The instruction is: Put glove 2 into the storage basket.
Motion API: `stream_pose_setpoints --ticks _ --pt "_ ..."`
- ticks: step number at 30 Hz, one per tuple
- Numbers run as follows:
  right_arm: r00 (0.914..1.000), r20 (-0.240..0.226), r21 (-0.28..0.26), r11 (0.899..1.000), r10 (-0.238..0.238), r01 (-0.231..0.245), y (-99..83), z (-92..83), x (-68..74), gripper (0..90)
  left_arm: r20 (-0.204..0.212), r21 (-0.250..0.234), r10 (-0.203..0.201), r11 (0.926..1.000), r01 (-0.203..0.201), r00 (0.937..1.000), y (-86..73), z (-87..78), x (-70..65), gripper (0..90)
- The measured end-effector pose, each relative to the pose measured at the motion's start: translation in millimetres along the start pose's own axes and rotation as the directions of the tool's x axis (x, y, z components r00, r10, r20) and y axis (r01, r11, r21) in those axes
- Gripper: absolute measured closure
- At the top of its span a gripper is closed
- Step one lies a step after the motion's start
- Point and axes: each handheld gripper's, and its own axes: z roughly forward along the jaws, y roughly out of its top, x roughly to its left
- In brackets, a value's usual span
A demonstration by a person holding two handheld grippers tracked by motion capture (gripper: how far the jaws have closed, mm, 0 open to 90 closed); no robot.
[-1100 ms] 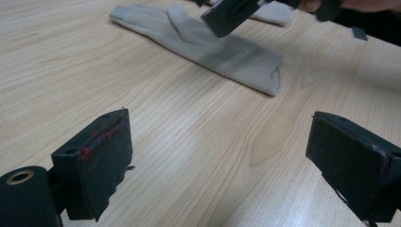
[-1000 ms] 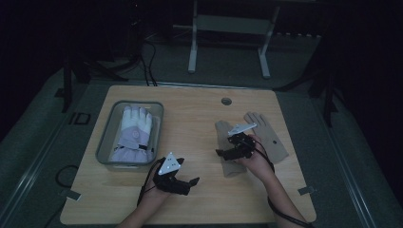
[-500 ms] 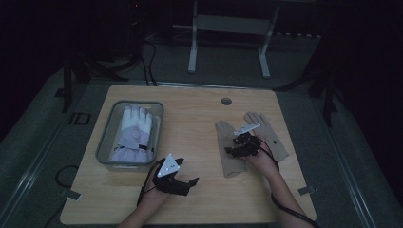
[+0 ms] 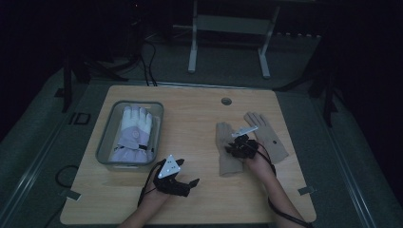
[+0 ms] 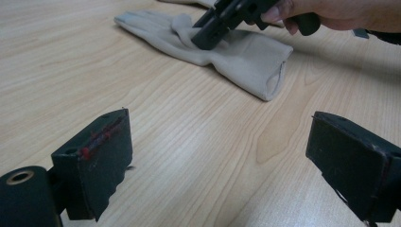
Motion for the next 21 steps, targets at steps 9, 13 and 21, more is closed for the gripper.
stream_pose_setpoints --ticks 9,13,21 --pt "0.9966 -0.041 -0.02 0.997 0.071 -0.072 15.3 -6.5 6.7 78.5 -0.009 0.015 0.001 0.9999 -0.001 1.0 -0.5 0.9 -0.5 8.3" --pt "0.9933 -0.055 -0.093 0.99 0.101 -0.106 38.4 -21.1 15.8 78.5 -0.011 0.005 -0.003 1.0 0.003 0.9999 -0.8 0.0 -0.3 8.3" --pt "0.9905 -0.035 -0.189 0.972 0.133 -0.137 71.0 -34.7 36.2 78.6 -0.011 0.007 0.002 1.0 -0.002 0.9999 -1.5 0.0 -1.5 8.3"
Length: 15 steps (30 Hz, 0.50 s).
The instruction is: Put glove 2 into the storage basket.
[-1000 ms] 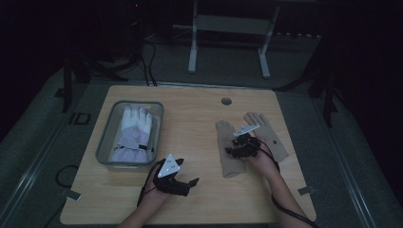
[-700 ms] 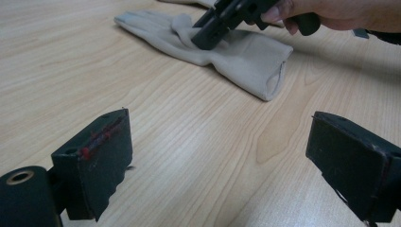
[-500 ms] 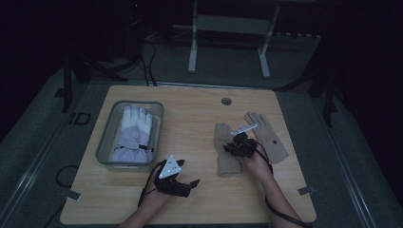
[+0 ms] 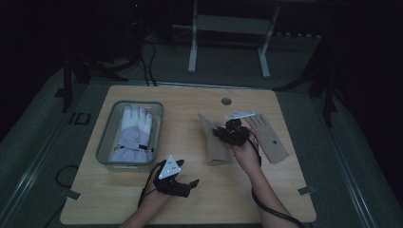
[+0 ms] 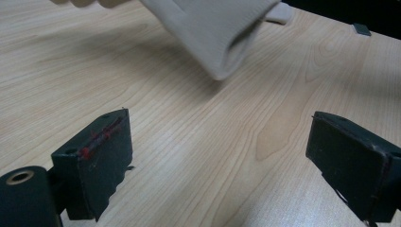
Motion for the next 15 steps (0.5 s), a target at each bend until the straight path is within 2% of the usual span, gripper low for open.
stream_pose_setpoints --ticks 3,4,6,7,8,11,14,15 --pt "0.9999 -0.001 -0.002 1.0 0.017 -0.017 1.0 4.8 5.7 78.6 0.0 0.001 0.003 1.0 -0.003 1.0 0.1 -0.5 -0.1 8.3" --pt "0.9999 0.007 0.01 1.0 0.013 -0.013 -1.1 12.8 13.2 78.6 -0.001 -0.003 0.003 1.0 -0.003 1.0 0.0 -0.9 -0.3 8.3" --pt "0.9998 0.001 0.03 0.999 0.019 -0.019 -5.9 23.6 18.6 78.5 -0.005 -0.004 0.003 1.0 -0.003 1.0 -0.3 -2.2 0.1 8.3" --pt "0.9998 0.001 0.03 0.999 0.019 -0.019 -5.9 23.6 18.6 78.5 -0.005 -0.004 0.003 1.0 -0.003 1.0 -0.3 -2.2 0.1 8.3" --pt "0.999 -0.003 0.046 0.998 0.044 -0.044 -12.1 34.5 21.6 78.5 -0.006 -0.001 0.001 1.0 -0.001 1.0 -0.9 -2.3 0.5 8.3" --pt "0.9979 0.001 0.087 0.994 0.064 -0.064 -20.9 49.7 24.8 78.1 -0.005 -0.003 0.001 1.0 -0.001 1.0 -1.7 -2.2 0.6 8.3" --pt "0.9982 0.016 0.13 0.99 0.058 -0.059 -28.8 62.6 25.9 76.7 -0.003 0.005 -0.003 1.0 0.004 1.0 -3.1 -0.7 1.0 8.3" --pt "0.9987 0.006 0.144 0.988 0.05 -0.05 -31.0 66.0 25.2 75.3 -0.001 0.008 -0.003 1.0 0.003 1.0 -3.3 -0.5 1.1 8.3"
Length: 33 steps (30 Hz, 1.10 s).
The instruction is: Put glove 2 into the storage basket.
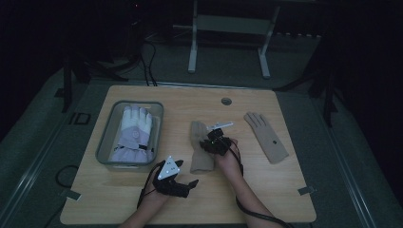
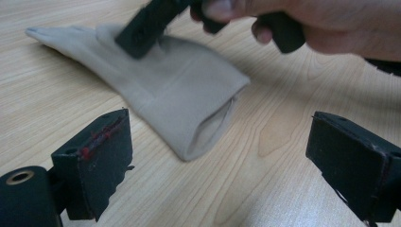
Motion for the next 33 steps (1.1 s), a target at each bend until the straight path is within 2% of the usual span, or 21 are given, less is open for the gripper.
stream_pose_setpoints --ticks 4,5,7,12,15,20,27,28,29,33 --pt "0.9994 -0.028 0.024 0.999 -0.022 0.023 -3.2 6.1 -2.4 68.2 0.001 -0.001 0.002 1.0 -0.002 1.0 -0.6 0.6 -0.5 8.3" --pt "0.9978 -0.033 0.038 0.998 -0.057 0.058 -4.4 8.0 -1.4 60.5 0.003 -0.003 0.002 1.0 -0.002 1.0 -0.8 1.1 -0.6 8.3" --pt "0.9959 -0.045 0.037 0.996 -0.078 0.08 -5.2 8.7 0.1 55.5 0.002 -0.001 0.005 1.0 -0.005 1.0 -1.2 1.8 -0.8 8.2" --pt "0.9932 -0.043 0.031 0.993 -0.108 0.11 -7.1 8.9 4.4 49.3 -0.004 -0.003 0.004 1.0 -0.004 1.0 -2.5 1.8 -0.3 8.2" --pt "0.9913 -0.06 0.028 0.992 -0.117 0.119 -6.5 4.8 3.9 47.3 -0.005 -0.005 0.008 1.0 -0.008 1.0 -3.3 2.1 -1.4 8.3" --pt "0.9859 -0.059 -0.014 0.988 -0.156 0.156 -3.1 -15.8 -3.1 46.1 -0.006 -0.003 0.011 0.9999 -0.011 0.9999 -3.6 2.0 -1.3 8.3" --pt "0.9877 -0.038 -0.069 0.986 -0.152 0.149 2.9 -54.5 -29.8 46.1 -0.006 0.0 0.008 1.0 -0.008 1.0 -3.4 2.4 -0.9 8.3" --pt "0.9877 -0.038 -0.069 0.986 -0.152 0.149 2.9 -54.5 -29.8 46.1 -0.006 0.0 0.008 1.0 -0.008 1.0 -3.4 2.4 -0.9 8.2" --pt "0.9879 -0.024 -0.084 0.985 -0.153 0.151 3.3 -64.1 -38.4 46.1 -0.006 -0.001 0.004 1.0 -0.004 1.0 -3.5 2.4 -0.6 8.2" --pt "0.9862 0.019 -0.11 0.98 -0.164 0.165 2.1 -81.8 -56.2 46.1 -0.002 -0.002 0.003 1.0 -0.003 1.0 -3.5 2.1 -0.1 8.3"
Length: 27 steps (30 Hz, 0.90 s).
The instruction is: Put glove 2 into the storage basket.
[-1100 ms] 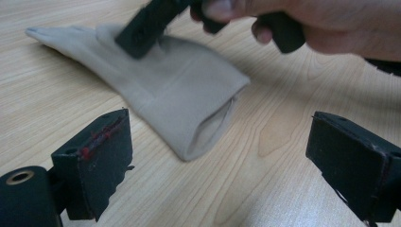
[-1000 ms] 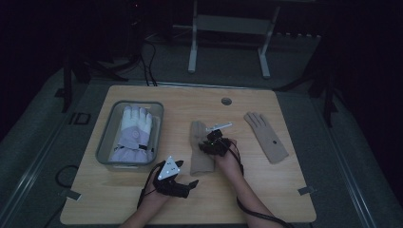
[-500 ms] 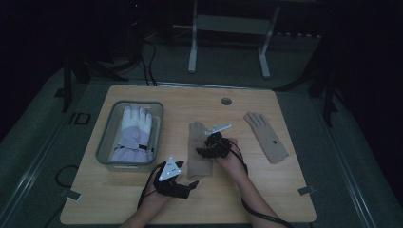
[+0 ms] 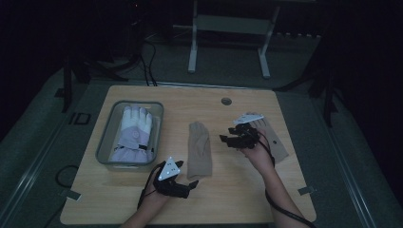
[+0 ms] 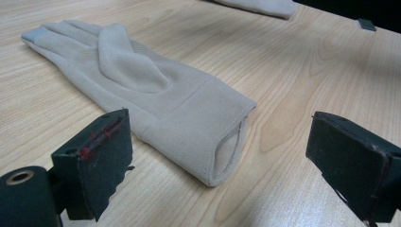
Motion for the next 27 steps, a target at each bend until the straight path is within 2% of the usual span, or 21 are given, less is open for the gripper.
stream_pose_setpoints --ticks 1,3,4,6,13,18,20,27 --pt "0.9999 0.01 -0.008 1.0 -0.005 0.005 -1.3 -4.0 -4.5 46.2 0.016 0.006 0.003 1.0 -0.003 0.9999 0.2 0.3 0.5 8.3" --pt "0.9994 0.034 -0.017 1.0 0.002 -0.002 -3.8 -10.5 -14.1 46.4 0.013 0.006 0.003 1.0 -0.003 0.9999 0.2 0.3 0.6 8.3" --pt "0.9994 0.034 -0.017 1.0 0.002 -0.002 -3.8 -10.5 -14.1 46.4 0.013 0.006 0.003 1.0 -0.003 0.9999 0.2 0.3 0.6 8.3" --pt "0.9984 0.055 -0.037 0.999 0.014 -0.012 -8.1 -18.2 -27.6 46.5 0.014 0.003 -0.001 1.0 0.001 0.9999 0.1 0.1 0.8 8.3" --pt "0.9929 0.116 -0.003 1.0 0.028 -0.028 -23.9 -26.2 -57.1 46.5 0.014 0.001 -0.009 1.0 0.009 0.9999 -0.1 -0.3 1.7 8.3" --pt "0.9868 0.155 -0.007 0.999 0.049 -0.049 -33.4 -35.4 -76.8 48.2 0.015 0.002 -0.009 1.0 0.009 0.9998 0.0 -0.2 1.6 8.3" --pt "0.9864 0.155 -0.006 0.999 0.055 -0.054 -35.1 -37.1 -80.8 48.1 0.014 0.002 -0.011 0.9999 0.011 0.9998 0.0 -0.2 1.9 8.3" --pt "0.9764 0.206 0.023 0.997 0.065 -0.071 -45.0 -44.0 -109.0 48.5 0.016 0.001 -0.004 1.0 0.004 0.9999 0.0 0.0 1.4 8.3"
